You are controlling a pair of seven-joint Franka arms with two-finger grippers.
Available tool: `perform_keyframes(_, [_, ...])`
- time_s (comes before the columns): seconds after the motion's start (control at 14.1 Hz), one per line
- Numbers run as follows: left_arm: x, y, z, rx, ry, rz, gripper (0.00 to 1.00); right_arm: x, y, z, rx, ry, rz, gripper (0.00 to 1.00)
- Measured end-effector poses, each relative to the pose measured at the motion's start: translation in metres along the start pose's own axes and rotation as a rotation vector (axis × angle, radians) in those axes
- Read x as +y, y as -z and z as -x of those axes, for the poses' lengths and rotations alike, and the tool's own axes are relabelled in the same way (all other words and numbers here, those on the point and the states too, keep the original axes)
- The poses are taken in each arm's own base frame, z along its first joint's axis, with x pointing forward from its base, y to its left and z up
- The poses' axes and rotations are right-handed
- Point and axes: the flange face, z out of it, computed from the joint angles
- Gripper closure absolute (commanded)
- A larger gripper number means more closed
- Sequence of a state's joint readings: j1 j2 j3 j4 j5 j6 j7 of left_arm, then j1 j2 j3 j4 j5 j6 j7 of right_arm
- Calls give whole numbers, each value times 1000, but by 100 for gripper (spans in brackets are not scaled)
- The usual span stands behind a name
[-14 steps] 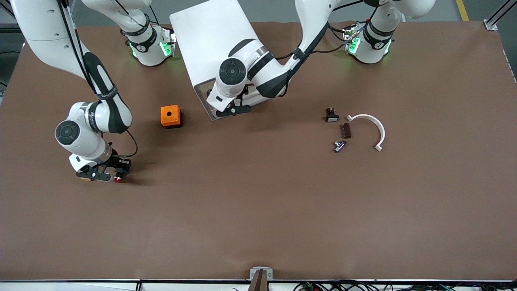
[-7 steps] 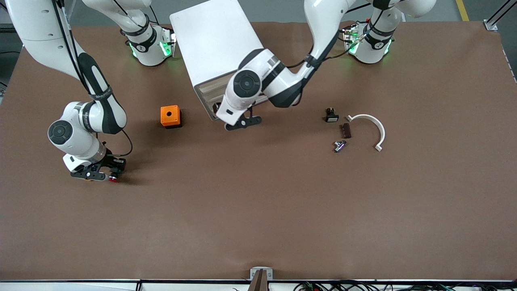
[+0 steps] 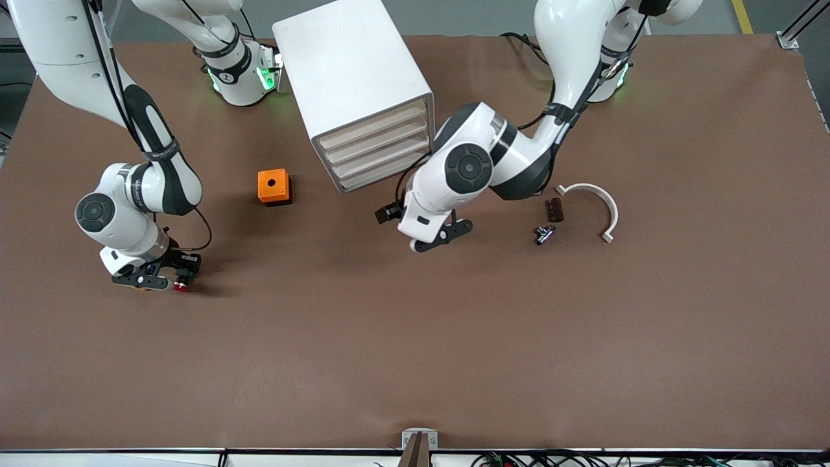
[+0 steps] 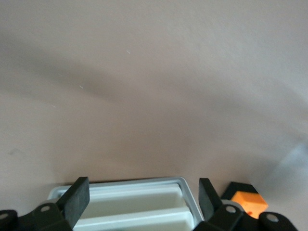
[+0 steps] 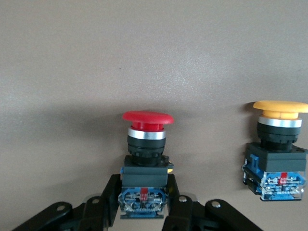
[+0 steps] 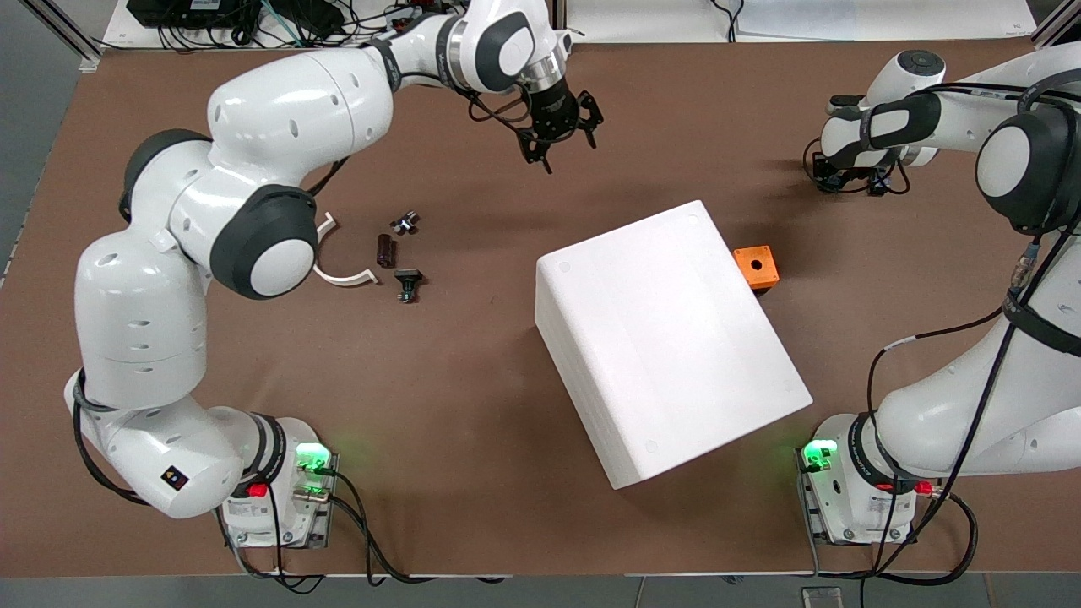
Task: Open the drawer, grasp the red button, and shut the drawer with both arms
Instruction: 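Place the red button beside the yellow button with the right gripper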
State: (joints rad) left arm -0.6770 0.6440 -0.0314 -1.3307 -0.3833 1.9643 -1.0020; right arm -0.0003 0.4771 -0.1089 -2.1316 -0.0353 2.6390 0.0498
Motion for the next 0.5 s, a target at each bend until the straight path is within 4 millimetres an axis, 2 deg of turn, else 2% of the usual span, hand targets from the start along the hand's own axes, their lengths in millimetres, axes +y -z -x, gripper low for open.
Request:
perform_keyframes(0.21, [-21, 16, -25, 24, 15, -73, 0, 0, 1, -1, 2, 0, 0, 0])
perform_keyframes(0.5, [-45, 46, -62, 43, 70, -73, 0, 0, 6, -5, 14, 1, -1, 0])
